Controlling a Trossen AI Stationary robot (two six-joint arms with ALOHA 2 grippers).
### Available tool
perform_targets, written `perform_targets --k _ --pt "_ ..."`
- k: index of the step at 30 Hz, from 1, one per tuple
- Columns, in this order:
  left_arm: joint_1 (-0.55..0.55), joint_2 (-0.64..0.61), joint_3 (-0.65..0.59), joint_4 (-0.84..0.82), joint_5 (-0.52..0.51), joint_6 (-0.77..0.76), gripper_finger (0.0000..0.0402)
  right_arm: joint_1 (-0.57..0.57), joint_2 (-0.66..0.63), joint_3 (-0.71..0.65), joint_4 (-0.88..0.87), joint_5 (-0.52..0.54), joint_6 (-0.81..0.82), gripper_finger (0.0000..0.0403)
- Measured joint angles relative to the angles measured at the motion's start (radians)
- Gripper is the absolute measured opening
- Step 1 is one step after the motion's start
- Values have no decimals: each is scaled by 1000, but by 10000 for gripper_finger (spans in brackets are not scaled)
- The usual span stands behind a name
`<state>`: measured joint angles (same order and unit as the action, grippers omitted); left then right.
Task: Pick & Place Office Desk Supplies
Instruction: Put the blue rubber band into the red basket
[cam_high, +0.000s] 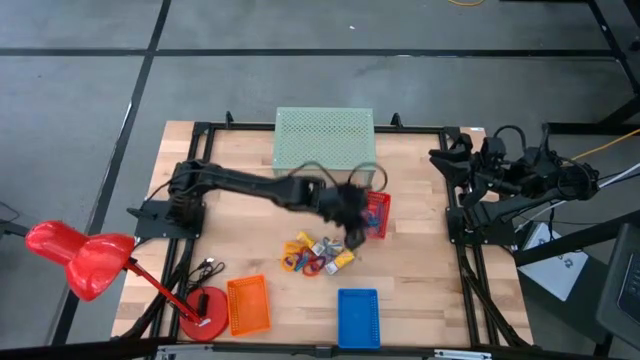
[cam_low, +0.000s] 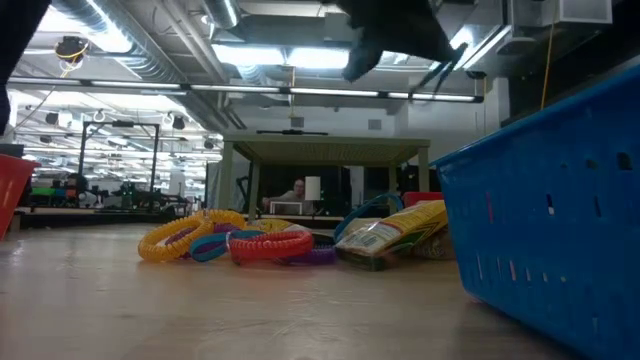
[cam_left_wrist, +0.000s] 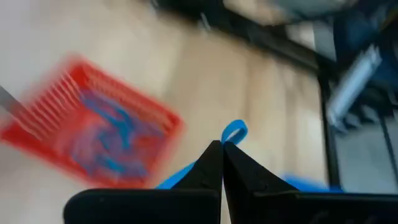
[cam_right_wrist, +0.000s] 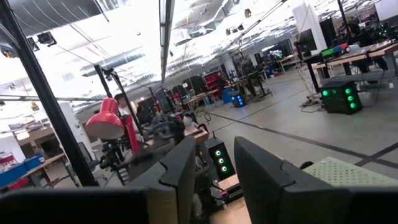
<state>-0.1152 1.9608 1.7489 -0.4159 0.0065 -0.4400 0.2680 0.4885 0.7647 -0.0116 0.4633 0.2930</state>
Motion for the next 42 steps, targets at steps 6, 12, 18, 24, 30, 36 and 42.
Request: perform_targets --k 6,12,18,24,30,36,42 --pt "133 28 -12 56 13 64 2 0 0 0 13 -2 -1 114" --pt "193 85 -10 105 102 85 3 0 0 0 12 -8 -3 114" --pt "201 165 -10 168 208 59 3 0 0 0 12 -9 -14 114" --pt "182 207 -11 190 215 31 2 0 0 0 12 -10 -16 114" --pt "180 207 -10 218 215 23 3 0 0 0 12 -10 -16 114" --pt "181 207 -10 232 215 14 4 0 0 0 12 -10 -15 114" --pt "176 207 -10 233 237 23 20 0 0 0 12 -9 -16 114"
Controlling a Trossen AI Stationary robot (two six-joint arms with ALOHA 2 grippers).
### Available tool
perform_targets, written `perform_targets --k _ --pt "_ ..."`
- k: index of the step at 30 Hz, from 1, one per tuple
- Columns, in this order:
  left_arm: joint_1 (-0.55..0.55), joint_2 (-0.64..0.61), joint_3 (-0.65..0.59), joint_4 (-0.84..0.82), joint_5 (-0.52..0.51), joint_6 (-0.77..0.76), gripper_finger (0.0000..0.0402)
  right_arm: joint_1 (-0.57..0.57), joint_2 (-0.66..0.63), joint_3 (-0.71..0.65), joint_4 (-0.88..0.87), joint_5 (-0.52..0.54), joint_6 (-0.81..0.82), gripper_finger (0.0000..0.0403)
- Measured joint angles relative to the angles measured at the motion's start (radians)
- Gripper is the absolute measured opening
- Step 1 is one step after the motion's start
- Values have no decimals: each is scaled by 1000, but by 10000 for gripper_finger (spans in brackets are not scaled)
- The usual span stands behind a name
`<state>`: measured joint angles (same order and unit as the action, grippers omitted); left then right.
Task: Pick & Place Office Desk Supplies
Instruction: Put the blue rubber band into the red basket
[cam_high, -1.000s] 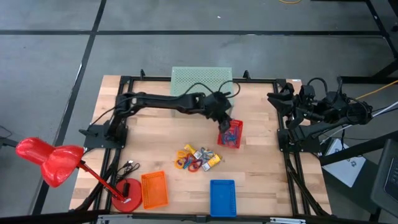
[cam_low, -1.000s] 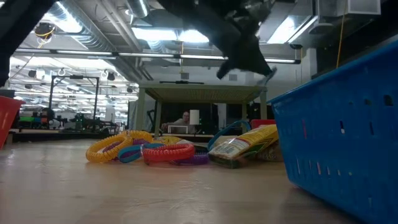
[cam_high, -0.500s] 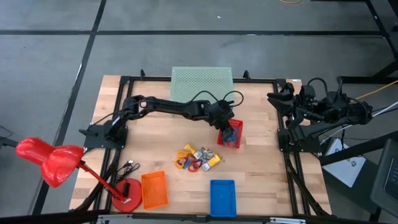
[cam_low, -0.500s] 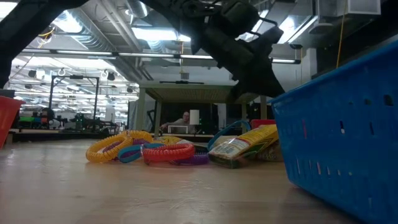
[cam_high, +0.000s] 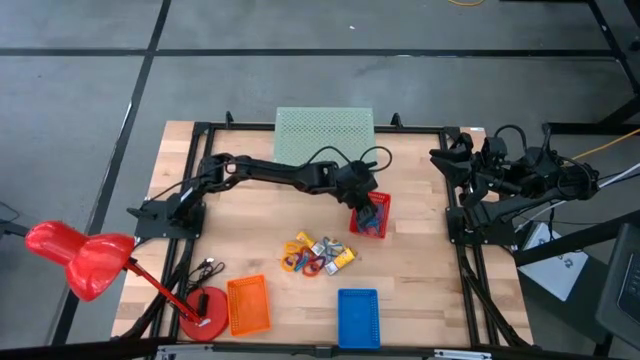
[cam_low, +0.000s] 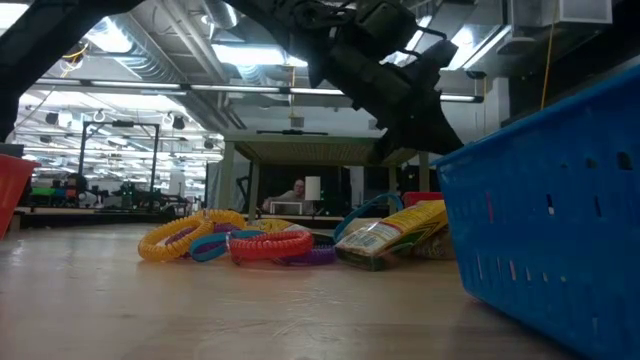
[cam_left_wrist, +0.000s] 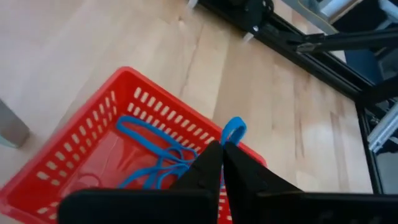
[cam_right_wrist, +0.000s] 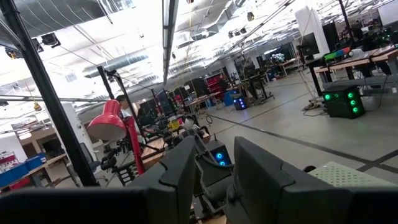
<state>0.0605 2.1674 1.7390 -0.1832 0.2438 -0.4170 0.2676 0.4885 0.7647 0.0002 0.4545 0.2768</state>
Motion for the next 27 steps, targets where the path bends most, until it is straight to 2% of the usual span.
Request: perform_targets --k 5,14,18,27 --pt "0 0 0 13 13 -6 71 0 0 0 0 0 1 114" --pt "2 0 0 161 -20 -44 162 0 0 0 0 0 3 114" --pt "2 0 0 148 -7 -45 178 0 0 0 0 1 30 114" --pt "2 -24 14 188 19 -123 180 0 0 0 -6 0 34 114"
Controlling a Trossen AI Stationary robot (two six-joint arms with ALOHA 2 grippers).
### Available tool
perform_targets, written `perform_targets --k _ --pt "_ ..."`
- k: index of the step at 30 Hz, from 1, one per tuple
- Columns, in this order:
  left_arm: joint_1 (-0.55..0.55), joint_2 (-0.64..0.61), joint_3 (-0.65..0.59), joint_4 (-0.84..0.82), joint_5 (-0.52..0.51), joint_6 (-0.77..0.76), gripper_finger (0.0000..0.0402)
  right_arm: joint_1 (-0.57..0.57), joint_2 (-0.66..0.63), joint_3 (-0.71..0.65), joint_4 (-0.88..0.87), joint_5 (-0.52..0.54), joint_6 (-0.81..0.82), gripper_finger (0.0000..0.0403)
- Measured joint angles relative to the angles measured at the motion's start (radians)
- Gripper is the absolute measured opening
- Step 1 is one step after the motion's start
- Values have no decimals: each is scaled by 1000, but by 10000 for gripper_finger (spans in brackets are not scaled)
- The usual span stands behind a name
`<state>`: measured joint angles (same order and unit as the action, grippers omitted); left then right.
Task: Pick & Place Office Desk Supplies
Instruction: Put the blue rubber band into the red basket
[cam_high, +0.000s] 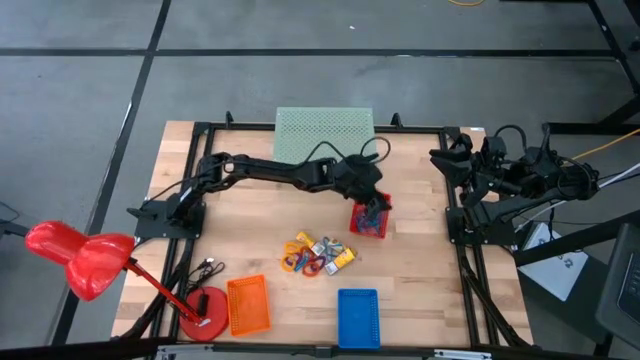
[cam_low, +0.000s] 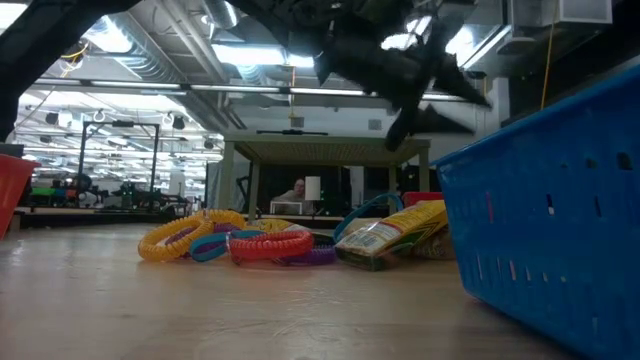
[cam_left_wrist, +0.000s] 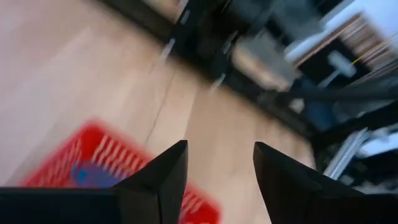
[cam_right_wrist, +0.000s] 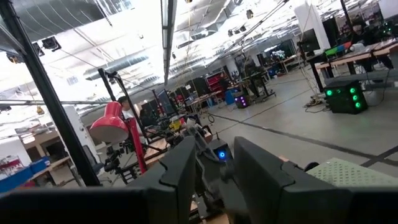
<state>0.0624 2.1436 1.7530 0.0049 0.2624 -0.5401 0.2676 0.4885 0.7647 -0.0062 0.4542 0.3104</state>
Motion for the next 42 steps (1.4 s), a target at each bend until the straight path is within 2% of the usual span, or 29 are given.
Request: perform_targets --k 4,5,8,10,15,19,24,28,31,35,38,42 --pt "-8 -76 49 57 -37 2 180 0 0 0 -1 -26 119 114" --pt "-11 -103 57 50 -46 5 180 0 0 0 2 -74 103 114" --pt "-27 -186 73 34 -71 36 180 0 -9 -1 51 -342 17 114" --pt "-43 -252 73 -5 -101 80 180 2 -16 0 107 -418 5 117" --pt "-66 -407 61 -275 -143 224 180 1 -33 0 160 -578 -113 135" --pt "-67 -499 -54 -352 -84 251 180 1 -32 0 133 -675 -91 142" --pt "-91 -647 -356 -268 -2 200 180 1 -9 0 122 -684 16 142" --pt "-133 -765 -677 -34 3 90 180 1 19 0 125 -682 -22 142" --pt "-153 -815 -843 46 -18 43 180 1 36 0 119 -680 -77 142" --pt "-173 -803 -923 38 -49 78 180 1 53 0 123 -615 -87 142" --pt "-175 -753 -922 50 -26 104 180 1 65 0 121 -572 -87 142" --pt "-164 -635 -890 44 23 129 180 1 85 0 113 -569 -87 142"
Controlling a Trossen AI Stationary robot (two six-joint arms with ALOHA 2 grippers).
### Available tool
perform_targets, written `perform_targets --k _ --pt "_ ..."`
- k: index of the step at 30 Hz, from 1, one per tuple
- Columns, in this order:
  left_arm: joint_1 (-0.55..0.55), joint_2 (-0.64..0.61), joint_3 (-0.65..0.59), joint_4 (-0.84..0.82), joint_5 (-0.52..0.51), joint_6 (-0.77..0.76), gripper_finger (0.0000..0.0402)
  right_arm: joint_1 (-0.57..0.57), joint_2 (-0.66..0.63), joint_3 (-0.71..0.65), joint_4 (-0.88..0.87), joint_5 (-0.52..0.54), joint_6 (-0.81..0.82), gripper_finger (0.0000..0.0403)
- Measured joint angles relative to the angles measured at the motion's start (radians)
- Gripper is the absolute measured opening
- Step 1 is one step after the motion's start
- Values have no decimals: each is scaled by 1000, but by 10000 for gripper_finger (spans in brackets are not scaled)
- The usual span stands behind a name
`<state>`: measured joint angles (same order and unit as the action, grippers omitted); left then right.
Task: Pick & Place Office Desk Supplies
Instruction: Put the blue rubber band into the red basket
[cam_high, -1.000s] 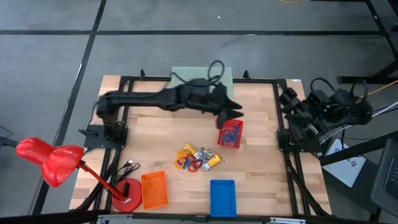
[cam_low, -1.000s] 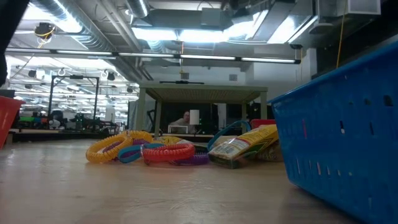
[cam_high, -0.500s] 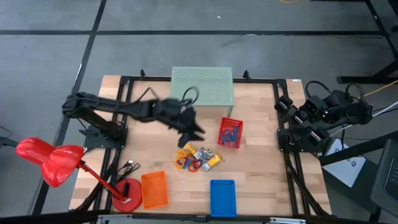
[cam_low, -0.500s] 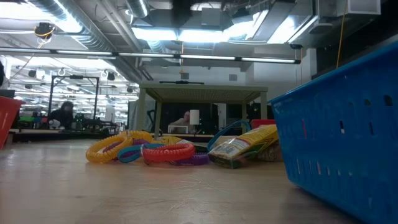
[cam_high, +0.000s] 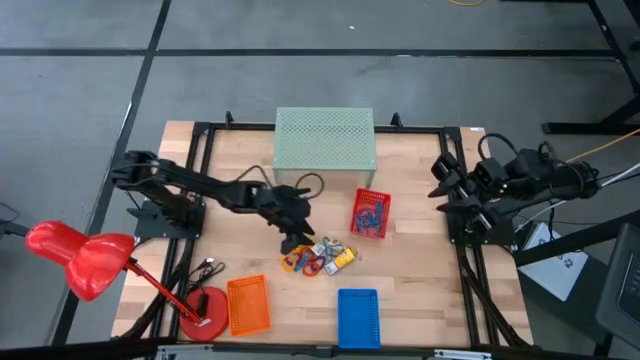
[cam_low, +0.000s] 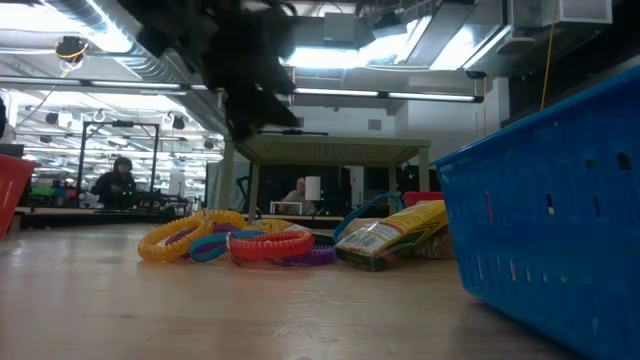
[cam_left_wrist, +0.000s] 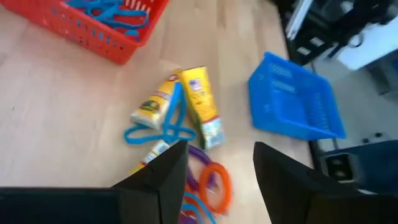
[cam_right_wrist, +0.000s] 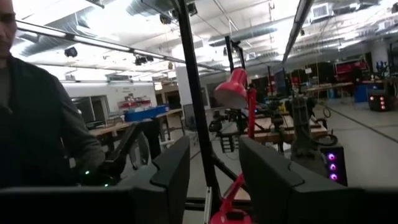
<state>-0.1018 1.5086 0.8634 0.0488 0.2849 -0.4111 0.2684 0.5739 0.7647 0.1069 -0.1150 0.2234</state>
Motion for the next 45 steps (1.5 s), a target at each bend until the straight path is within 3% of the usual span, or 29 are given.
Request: perform_targets --k 7,11,18,24,28,38,45 --pt "-1 190 107 -27 -18 82 180 0 26 0 -3 3 11 142" --pt "4 231 150 -134 -110 117 180 0 28 0 -11 -5 31 142" --pt "46 230 150 -173 -197 203 180 0 28 0 -40 -5 31 142" --pt "-13 191 150 -320 -30 315 180 0 28 0 -50 -6 56 142" --pt "-111 150 150 -432 -17 395 180 0 28 0 -54 -9 87 142" --pt "-180 155 150 -420 -58 290 180 -1 28 0 -55 15 52 142" --pt "-115 160 143 -391 -108 276 180 -1 28 0 -55 29 50 142"
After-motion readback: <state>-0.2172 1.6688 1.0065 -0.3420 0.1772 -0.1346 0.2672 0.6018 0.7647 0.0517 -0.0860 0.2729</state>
